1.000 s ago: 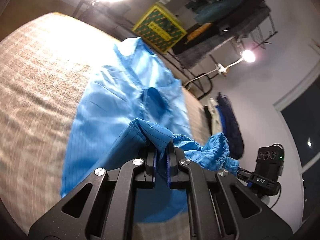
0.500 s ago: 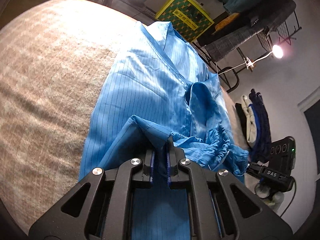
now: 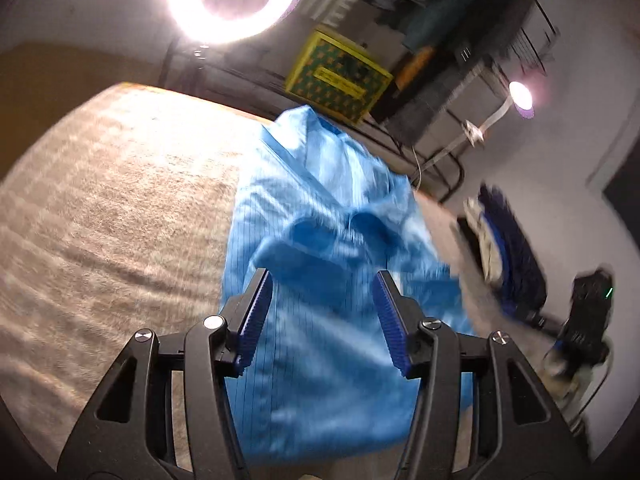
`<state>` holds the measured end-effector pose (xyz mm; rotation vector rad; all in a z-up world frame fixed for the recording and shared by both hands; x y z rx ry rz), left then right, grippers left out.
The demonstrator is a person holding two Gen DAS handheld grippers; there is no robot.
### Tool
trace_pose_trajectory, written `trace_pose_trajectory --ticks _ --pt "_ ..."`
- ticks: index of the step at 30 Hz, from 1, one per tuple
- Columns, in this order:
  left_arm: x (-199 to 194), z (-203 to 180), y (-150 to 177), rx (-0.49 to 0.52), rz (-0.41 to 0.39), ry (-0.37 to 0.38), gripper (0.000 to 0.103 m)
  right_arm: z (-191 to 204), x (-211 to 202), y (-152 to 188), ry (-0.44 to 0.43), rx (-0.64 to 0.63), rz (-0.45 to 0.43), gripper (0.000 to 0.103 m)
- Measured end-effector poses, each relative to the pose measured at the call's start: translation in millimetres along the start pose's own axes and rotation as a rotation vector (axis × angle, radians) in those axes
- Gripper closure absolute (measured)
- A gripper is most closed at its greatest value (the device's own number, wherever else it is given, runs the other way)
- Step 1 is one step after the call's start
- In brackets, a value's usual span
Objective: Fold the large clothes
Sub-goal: 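Lay the hem on the coat and open both tools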
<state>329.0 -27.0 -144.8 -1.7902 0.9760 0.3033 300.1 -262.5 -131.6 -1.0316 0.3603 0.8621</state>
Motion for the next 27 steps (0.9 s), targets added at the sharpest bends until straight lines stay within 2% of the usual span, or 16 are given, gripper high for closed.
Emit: trace_pose_trajectory --ticks 3,7,10,12,13,15,19,21,23,25,27 --pt "13.5 -8.7 17.8 0.059 0.074 -0.002 0.050 14.3 7.2 10.6 -0.003 -0.071 0.023 0.057" --pt "33.0 -13.0 33.7 0.106 0.129 -0.017 0.050 22.7 33.5 28.4 0.009 -0.136 0.085 0.057" --pt "50.3 -2.1 41.7 0.090 0.158 -0.077 0.050 24.1 51.9 43.6 0.053 -0.180 0.129 0.058" --pt "58.3 6.4 44.3 0.081 0.166 -0.107 0.051 21.1 60.7 51.0 0.099 -0.198 0.149 0.061" --pt "60.6 9.2 44.9 0.084 0.165 -0.120 0.057 17.9 64.0 53.4 0.126 -0.199 0.157 0.063" --pt "62.2 10.8 44.8 0.126 0.141 -0.165 0.060 9.6 68.7 57.8 0.193 -0.213 0.172 0.065" --pt "66.9 4.9 47.2 0.195 0.142 -0.244 0.060 12.7 68.3 61.5 0.249 -0.282 0.176 0.069" --pt "65.8 4.1 45.8 0.194 0.150 -0.254 0.060 16.8 67.0 60.1 0.266 -0.289 0.182 0.069" --pt "56.9 4.4 40.1 0.179 0.138 -0.241 0.060 19.3 58.0 56.5 0.245 -0.272 0.168 0.069" --pt "47.0 6.9 33.5 0.172 0.120 -0.237 0.060 21.9 45.6 51.2 0.222 -0.264 0.132 0.068" --pt "35.5 15.5 26.4 0.129 0.110 -0.219 0.058 23.3 32.3 47.6 0.208 -0.247 0.097 0.054"
Point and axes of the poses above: each gripper's, at about its wrist camera, not at the fingertips, and x roughly the way its jaws point, z to its left, y to its underside, the point moved 5 cm from there along x, roughly the way its jaws point, and after that the axes turned 2 degrees about x, right-handed, at the moved point
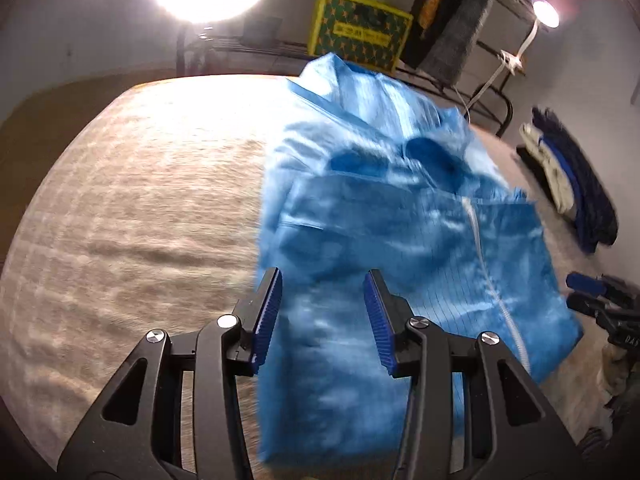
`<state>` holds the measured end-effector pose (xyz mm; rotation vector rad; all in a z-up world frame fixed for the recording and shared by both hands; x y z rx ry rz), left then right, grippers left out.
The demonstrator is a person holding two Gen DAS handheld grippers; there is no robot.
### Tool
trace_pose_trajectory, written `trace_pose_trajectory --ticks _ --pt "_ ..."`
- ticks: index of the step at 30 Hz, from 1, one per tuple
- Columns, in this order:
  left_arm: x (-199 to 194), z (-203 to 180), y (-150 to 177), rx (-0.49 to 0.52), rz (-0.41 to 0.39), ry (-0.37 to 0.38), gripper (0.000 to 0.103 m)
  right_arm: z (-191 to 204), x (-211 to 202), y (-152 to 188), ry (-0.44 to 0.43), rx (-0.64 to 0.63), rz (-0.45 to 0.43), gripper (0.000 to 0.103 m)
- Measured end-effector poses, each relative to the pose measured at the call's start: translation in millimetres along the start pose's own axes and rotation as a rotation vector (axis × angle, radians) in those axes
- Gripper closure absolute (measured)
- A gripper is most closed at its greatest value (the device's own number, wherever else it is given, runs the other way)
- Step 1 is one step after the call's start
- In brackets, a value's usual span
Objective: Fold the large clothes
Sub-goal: 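Lay the hem on the coat and open both tools, then move both open tools over the collar end of the folded coat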
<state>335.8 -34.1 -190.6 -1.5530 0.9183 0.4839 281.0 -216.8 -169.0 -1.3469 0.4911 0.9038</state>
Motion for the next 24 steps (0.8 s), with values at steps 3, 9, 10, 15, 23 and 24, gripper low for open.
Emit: trace_pose_trajectory --ticks 3,9,10,15,23,24 --pt "-10.8 21.5 -0.7 -0.072 -0.002 0.023 0.042 -9.2 -17.5 2.9 0.006 0.041 -0.027 0.030" --pt "-10.9 50.4 20.6 -0.195 0.070 0.118 0.041 -31.6 -20.5 29.4 -0.116 0.195 0.034 0.024" --pt "-8.9 52.4 24.2 -0.218 0.088 0.146 0.041 -34.8 -17.9 33.3 -0.138 0.222 0.046 0.024" --pt "-6.9 50.4 39.3 -0.260 0.128 0.217 0.041 -36.3 -6.1 46.5 -0.250 0.311 0.083 0.028" --pt "-5.1 45.1 36.2 -0.225 0.145 0.179 0.041 -25.4 13.0 47.0 -0.271 0.301 0.132 0.060" --pt "-5.1 44.1 34.6 -0.202 0.143 0.155 0.041 -22.0 14.0 45.9 -0.244 0.271 0.132 0.062"
Point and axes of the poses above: each gripper's, at about its wrist camera, not at the fingertips, and x roughly the way its jaws point, z to its left, y to its underside, the point moved 5 cm from there along x, roughly the way its jaws point, and after that the axes turned 2 degrees about x, right-handed, at the moved point
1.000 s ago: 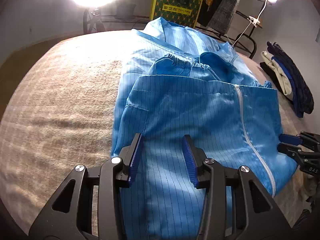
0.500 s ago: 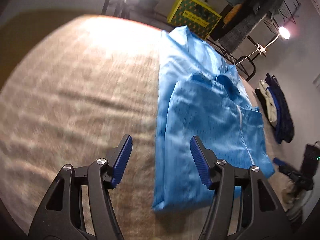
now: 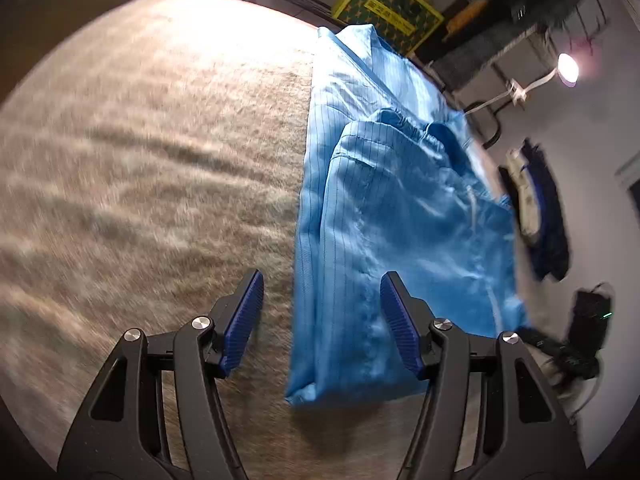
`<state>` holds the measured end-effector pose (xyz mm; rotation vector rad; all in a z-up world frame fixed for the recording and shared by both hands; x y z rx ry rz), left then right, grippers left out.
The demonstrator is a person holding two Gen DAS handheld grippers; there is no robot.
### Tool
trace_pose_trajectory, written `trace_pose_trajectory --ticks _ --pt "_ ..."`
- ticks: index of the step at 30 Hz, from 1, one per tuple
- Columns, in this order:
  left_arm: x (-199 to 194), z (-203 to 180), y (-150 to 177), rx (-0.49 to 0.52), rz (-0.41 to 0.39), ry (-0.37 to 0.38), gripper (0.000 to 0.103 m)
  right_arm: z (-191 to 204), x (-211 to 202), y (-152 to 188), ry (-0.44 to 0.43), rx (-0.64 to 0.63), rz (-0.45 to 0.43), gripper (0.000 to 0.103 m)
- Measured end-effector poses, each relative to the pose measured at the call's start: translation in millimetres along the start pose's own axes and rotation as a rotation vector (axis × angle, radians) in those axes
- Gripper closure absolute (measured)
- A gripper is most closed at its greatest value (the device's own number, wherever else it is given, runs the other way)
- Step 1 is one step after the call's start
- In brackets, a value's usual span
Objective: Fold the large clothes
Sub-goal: 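Move both open tools over the collar end of the folded coat, then grasp the folded coat with the left tool while the right tool grasps beside it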
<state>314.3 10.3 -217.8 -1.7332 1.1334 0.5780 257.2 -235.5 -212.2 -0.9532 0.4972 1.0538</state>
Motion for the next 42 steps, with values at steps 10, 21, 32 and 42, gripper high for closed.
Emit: trace_pose_trajectory --ticks 10,21,32,42 --pt "-29.2 -21.2 -75.8 0.113 -0.126 -0.055 0.041 33.3 -48.3 -67.4 0.140 -0.202 -0.160 0.061" --pt "27.5 -61.9 -183.9 0.184 -0.141 -0.064 0.043 22.5 24.7 -200.8 0.223 -0.230 -0.172 0.067" --pt "118.8 -72.4 -257.3 0.176 -0.132 -0.092 0.044 18.5 94.7 -276.3 0.237 -0.279 -0.181 0.053" --pt "180.4 -43.1 -311.0 0.110 -0.115 -0.055 0.040 -113.1 93.7 -333.8 0.158 0.130 -0.277 0.033"
Point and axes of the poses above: each gripper's, at about its wrist camera, not at the fingertips, and x roughly the way its jaws point, z to its left, y to its underside, the point moved 5 cm from there along x, roughly the way its jaws point, and after that the axes turned 2 degrees about x, right-handed, at the moved point
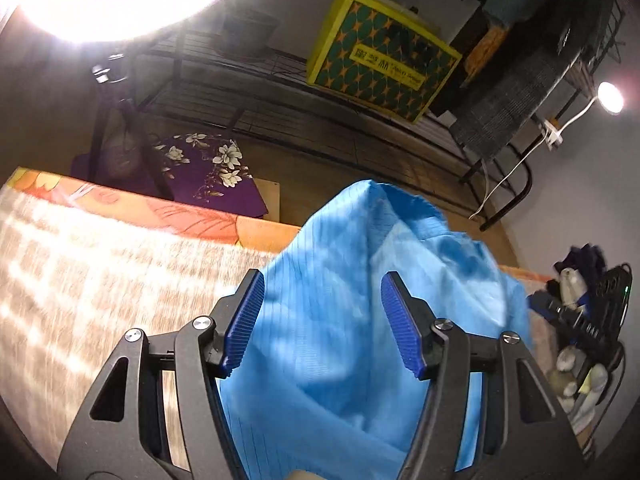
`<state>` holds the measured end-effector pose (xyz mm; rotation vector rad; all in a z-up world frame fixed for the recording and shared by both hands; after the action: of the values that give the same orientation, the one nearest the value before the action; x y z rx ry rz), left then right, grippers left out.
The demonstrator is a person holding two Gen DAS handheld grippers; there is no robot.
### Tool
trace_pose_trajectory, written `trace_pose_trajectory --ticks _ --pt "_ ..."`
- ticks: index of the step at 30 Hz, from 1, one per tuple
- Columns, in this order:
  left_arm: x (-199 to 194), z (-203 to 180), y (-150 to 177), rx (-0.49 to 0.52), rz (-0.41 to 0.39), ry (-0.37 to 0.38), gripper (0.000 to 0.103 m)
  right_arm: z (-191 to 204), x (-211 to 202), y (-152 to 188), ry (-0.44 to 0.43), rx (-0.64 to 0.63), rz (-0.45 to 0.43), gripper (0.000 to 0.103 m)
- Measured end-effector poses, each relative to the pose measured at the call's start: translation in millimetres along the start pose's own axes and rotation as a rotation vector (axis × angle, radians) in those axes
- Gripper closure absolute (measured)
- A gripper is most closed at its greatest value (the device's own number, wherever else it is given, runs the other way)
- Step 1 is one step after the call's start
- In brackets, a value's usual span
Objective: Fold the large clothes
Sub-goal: 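Grasp the folded coat with the left tool while the right tool grasps beside it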
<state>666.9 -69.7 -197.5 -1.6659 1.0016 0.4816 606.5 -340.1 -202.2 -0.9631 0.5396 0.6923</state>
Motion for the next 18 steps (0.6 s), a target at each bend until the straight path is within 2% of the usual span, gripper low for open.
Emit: trace_pose_trajectory --ticks 2,4,7,10,13,14,15,17,18 --pt "13.4 3.1 -1.9 -0.007 0.013 -0.011 0.040 -11.7 14.0 -3.7 0.010 0.033 0.019 0.033" --pt "21.9 5.9 -3.9 -0.032 0.013 0.006 0.040 -11.2 24.3 -8.1 -0.015 0.037 0.040 0.035" --pt "31.8 8.0 -8.5 -0.041 0.013 0.011 0.040 -1.1 34.0 -16.8 -0.036 -0.008 0.058 0.035" --pt "39.1 7.2 -11.4 -0.040 0.014 0.010 0.040 10.4 48.6 -21.8 -0.016 -0.060 0.084 0.036" --pt "43.8 2.6 -12.8 -0.025 0.003 0.030 0.040 21.4 57.3 -21.4 -0.019 -0.114 0.099 0.041" --pt "46.0 0.3 -12.1 -0.011 0.002 0.028 0.041 25.5 60.0 -20.4 -0.015 -0.137 0.106 0.047" --pt "47.2 -1.5 -11.9 0.002 -0.002 0.018 0.042 27.1 61.9 -19.8 -0.016 -0.147 0.111 0.063" --pt "48.8 -4.1 -11.1 0.017 -0.003 -0.003 0.071 29.3 64.9 -16.7 0.014 -0.170 0.117 0.080" --pt "50.1 -4.8 -9.9 0.021 0.002 -0.010 0.092 29.7 63.9 -15.2 0.020 -0.179 0.110 0.090"
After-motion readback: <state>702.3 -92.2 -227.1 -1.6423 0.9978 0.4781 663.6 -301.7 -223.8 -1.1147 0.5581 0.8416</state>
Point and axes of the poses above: each gripper's, at about its wrist camera, not at the fingertips, and x roughly the way its jaws point, z to its left, y to its underside, the point moved 5 cm from there along x, roughly the way its jaws point, and after that the axes turned 2 degrees about x, right-handed, at the moved point
